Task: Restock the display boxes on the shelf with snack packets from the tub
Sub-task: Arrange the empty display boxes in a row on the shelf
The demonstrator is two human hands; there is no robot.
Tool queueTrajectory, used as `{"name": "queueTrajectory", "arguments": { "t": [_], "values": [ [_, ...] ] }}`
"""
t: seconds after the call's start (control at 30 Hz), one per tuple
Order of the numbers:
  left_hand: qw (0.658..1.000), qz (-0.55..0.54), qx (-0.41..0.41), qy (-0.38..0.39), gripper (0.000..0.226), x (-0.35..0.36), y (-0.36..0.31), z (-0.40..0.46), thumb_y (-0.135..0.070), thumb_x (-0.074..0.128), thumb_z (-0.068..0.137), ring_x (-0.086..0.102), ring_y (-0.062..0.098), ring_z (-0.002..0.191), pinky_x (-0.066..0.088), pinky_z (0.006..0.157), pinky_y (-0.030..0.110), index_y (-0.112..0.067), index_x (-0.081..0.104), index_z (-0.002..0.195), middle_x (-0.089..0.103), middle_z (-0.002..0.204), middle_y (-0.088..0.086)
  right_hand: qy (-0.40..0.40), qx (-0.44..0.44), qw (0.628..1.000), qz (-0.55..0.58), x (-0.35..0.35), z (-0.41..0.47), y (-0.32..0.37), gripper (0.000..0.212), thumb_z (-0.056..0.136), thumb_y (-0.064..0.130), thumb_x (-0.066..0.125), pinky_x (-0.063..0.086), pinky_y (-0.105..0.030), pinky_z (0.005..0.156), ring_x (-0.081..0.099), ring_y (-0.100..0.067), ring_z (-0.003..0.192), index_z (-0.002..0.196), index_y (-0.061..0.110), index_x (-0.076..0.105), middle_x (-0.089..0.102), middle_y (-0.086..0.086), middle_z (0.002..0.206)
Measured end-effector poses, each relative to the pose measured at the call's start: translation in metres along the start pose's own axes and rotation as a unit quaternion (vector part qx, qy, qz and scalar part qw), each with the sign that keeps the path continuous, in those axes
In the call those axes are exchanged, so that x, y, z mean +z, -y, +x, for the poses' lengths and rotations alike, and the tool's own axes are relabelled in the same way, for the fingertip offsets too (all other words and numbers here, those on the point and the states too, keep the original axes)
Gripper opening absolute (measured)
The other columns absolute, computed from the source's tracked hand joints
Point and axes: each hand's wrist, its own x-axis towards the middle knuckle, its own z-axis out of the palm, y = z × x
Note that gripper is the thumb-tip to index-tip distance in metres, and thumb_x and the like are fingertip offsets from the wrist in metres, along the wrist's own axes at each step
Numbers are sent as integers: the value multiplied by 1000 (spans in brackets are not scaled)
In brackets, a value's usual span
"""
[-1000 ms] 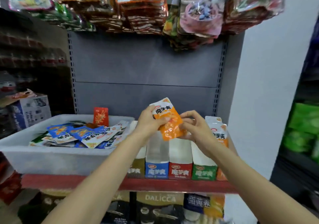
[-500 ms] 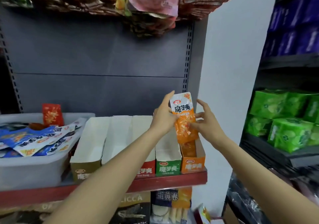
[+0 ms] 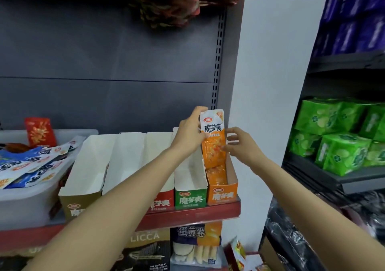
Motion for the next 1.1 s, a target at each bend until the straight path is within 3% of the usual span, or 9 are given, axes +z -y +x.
{"name": "queueTrajectory", "arguments": {
  "t": [0.1,0.2,0.37,0.5,0.6,0.73,0.87,1.0,1.1],
  "values": [
    [997,79,5,25,58,7,7,-2,-6,66,85,59,16,99,57,70,30,-23,39,133,60,120,6,33,23,999,3,2,-1,-3,52,88,8,62,53,-41,88,55,-23,109,136,17,42,56,-7,124],
    [976,219,10,14,42,11,13,1,-14,65,87,50,21,111,46,92,37,-21,53,126,56,122,6,33,25,999,-25,2,0,-2,54,89,7,61,53,-44,88,55,-26,114,139,16,42,56,-9,128],
    [956,294,13,-8,37,13,13,6,-24,68,85,43,21,116,36,95,38,-24,59,121,49,124,4,36,15,998,-54,2,0,2,46,89,9,62,53,-48,88,57,-29,112,133,13,51,58,-11,126],
    [944,329,28,21,45,18,15,5,-28,61,90,40,21,121,34,96,36,-23,51,133,45,133,2,30,7,996,-87,3,1,1,47,89,11,62,53,-45,87,57,-28,113,134,13,47,57,-11,129],
    [953,302,15,31,50,15,13,0,-29,58,91,40,23,124,36,98,38,-23,44,139,44,137,4,7,-27,989,-144,5,-1,4,47,90,16,61,46,-37,93,54,-26,116,134,12,46,55,-10,130],
    [977,210,35,-24,35,-15,6,-19,-19,55,92,46,20,119,40,99,38,-22,54,127,50,129,1,-48,-125,970,-202,15,-5,21,40,91,13,56,41,-26,93,52,-22,114,131,16,51,51,-7,130],
    [986,147,47,-65,22,-71,11,-54,-17,55,91,58,11,94,49,83,30,-21,61,112,59,103,-7,12,-195,967,-161,48,-12,66,31,91,10,54,46,-23,84,57,-12,95,121,15,59,61,-2,118],
    [983,129,-5,-129,15,-138,35,-85,-19,57,90,57,1,78,47,70,20,-25,64,102,63,89,-12,82,-244,959,-120,105,-23,114,28,91,9,52,41,-17,80,61,-15,97,118,12,61,66,-2,112],
    [972,140,-55,-183,12,-194,62,-90,-17,57,88,57,3,75,43,69,19,-25,64,94,62,81,-12,118,-258,954,-95,157,-17,146,28,91,10,52,37,-13,76,61,-13,98,117,14,62,66,0,112]
  ]
}}
